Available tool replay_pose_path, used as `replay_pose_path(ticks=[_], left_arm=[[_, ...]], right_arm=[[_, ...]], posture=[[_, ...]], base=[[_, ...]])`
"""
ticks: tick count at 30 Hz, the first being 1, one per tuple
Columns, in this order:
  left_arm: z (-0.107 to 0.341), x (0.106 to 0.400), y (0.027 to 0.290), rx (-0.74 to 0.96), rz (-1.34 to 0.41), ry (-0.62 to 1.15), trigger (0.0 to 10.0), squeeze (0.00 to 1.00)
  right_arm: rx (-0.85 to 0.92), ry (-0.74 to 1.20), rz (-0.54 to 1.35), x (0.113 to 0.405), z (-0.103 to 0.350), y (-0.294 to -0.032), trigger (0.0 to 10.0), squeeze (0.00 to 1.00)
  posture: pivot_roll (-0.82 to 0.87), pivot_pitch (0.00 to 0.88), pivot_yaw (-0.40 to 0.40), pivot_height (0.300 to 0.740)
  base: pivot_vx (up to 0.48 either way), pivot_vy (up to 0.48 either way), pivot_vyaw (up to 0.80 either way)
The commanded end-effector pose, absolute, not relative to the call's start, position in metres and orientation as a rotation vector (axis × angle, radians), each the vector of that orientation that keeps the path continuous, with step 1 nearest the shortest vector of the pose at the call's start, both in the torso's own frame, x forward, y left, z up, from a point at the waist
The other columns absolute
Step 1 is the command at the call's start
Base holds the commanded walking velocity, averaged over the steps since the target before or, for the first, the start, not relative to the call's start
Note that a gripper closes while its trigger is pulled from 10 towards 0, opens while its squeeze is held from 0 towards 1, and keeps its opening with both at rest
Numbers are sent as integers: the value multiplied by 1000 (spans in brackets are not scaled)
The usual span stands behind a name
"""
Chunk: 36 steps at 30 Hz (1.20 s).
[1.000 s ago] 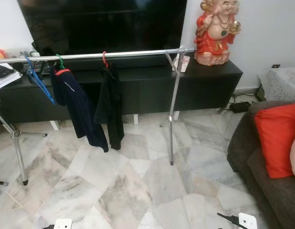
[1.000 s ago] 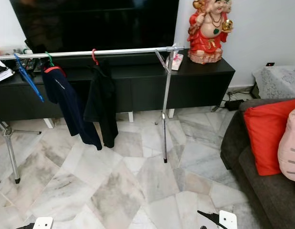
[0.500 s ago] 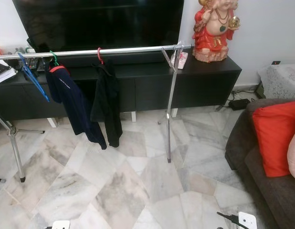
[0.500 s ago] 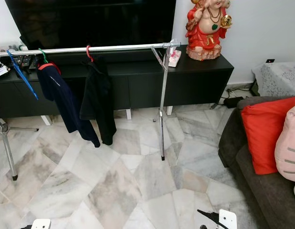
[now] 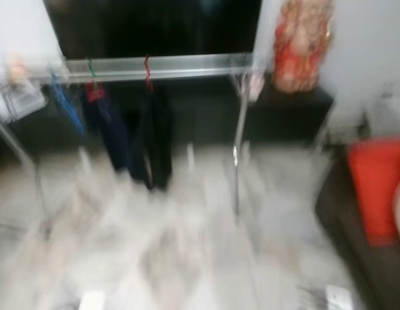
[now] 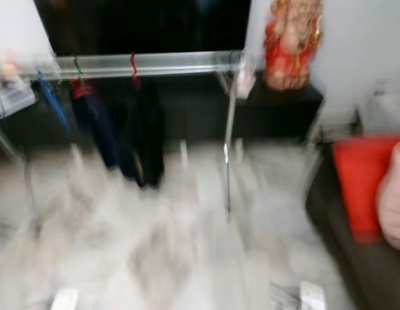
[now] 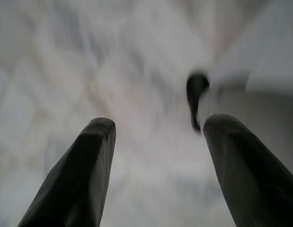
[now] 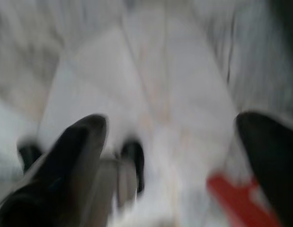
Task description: Hang hanger
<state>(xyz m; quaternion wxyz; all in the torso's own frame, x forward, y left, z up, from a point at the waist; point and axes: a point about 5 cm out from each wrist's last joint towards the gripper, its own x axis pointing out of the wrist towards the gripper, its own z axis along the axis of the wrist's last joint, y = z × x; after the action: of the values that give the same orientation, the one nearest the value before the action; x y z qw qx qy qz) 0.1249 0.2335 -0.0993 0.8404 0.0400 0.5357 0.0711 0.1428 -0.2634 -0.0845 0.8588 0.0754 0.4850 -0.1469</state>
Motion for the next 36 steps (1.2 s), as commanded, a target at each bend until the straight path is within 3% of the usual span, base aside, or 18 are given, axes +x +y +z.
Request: replay_pose_path(ticks=[1,20,30,36], left_arm=[[-93,136,244,130,155,1103,10000,0],[-88,134,263,133,186,1111,10000,0],[-95,129,245,119,170,1120,10000,0],[-96,135,235,117,155,1109,10000,0]], right_arm=[[179,1037,-301,138,-89,-256,10000,0],[164,1033,-292,139,-88,-256,10000,0],[162,1031,-291,139,-88,-257,10000,0],[169,1034,-295,138,-88,-257,10000,0]], posture=[[-64,0,2,740],[-63,0,-2,740],[-62,0,-6,740],[-63,0,-5,740]], base=[[0,0,0],[0,0,0],[0,0,685],[0,0,0]])
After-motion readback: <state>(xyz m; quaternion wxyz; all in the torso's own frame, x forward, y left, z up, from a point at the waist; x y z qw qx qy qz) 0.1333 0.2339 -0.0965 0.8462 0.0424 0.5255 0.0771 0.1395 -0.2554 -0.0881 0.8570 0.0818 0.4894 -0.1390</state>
